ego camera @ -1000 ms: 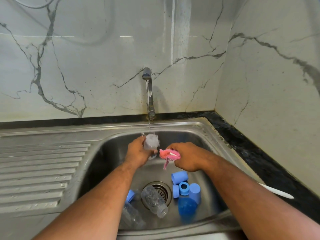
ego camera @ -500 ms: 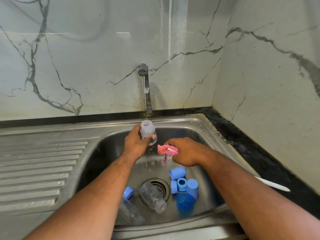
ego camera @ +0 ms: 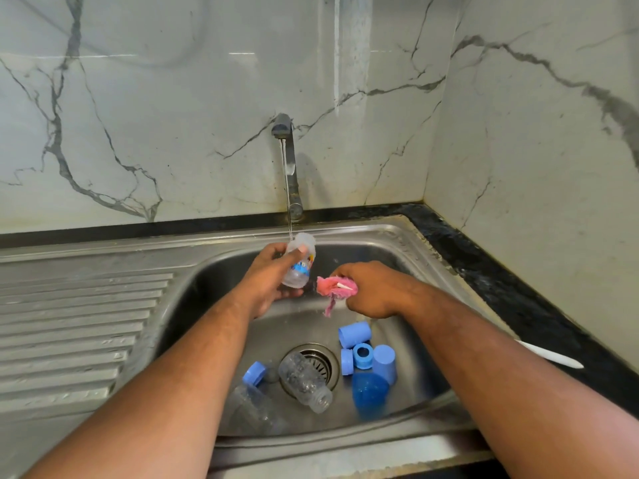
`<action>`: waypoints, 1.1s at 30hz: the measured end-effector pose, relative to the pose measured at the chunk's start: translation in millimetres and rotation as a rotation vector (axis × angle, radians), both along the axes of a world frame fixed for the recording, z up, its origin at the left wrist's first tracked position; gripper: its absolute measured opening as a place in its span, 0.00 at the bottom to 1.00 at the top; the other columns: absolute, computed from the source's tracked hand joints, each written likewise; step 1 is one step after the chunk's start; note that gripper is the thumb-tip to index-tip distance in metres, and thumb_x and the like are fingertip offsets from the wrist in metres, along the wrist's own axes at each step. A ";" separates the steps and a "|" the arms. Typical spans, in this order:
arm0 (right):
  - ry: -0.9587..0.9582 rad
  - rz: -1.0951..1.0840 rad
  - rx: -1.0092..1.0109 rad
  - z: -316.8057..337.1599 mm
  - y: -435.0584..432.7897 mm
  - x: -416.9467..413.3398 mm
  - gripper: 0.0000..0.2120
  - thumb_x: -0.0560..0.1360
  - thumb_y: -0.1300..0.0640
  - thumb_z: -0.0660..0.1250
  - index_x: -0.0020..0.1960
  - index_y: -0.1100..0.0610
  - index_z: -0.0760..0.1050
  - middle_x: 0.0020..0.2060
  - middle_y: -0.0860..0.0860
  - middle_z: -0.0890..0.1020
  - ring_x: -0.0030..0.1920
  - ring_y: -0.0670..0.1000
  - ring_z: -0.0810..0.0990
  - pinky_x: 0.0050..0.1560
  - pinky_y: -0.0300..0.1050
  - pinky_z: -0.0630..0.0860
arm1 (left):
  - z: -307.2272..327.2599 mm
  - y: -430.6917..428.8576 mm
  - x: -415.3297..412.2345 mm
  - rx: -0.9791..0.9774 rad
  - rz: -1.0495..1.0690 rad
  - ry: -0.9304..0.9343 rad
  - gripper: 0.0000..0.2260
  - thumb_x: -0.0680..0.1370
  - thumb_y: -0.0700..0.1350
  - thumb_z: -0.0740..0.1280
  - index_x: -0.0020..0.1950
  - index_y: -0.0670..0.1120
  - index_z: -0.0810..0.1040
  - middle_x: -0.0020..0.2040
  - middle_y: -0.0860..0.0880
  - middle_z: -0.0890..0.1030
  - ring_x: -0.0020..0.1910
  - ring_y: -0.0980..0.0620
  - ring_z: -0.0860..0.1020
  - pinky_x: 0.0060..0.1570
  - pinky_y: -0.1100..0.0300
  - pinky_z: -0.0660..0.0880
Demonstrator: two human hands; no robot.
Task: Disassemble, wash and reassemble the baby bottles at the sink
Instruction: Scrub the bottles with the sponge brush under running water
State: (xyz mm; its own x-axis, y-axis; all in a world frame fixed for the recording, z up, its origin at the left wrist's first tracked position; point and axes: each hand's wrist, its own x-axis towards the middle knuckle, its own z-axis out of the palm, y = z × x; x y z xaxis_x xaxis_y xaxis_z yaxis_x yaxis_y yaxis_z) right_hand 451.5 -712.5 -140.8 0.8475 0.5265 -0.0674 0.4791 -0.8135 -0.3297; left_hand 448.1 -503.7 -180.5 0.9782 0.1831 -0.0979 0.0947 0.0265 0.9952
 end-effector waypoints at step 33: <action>-0.238 -0.034 0.182 9.2 4.4 -3.5 0.21 0.74 0.58 0.65 0.65 0.43 0.72 0.55 0.48 0.82 0.52 0.53 0.80 0.50 0.53 0.80 | 0.1 10.3 -6.9 0.747 0.149 -0.107 0.25 0.71 0.51 0.79 0.65 0.51 0.74 0.58 0.52 0.79 0.47 0.59 0.77 0.38 0.69 0.72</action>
State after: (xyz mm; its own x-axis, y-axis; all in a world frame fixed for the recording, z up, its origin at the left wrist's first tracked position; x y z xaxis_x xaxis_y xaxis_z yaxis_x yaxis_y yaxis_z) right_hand 448.0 -708.1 -131.6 0.8455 0.4829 0.2278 0.5339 -0.7681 -0.3534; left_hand 441.1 -493.4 -180.4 0.9352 0.2941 0.1975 0.0450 -0.6517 0.7571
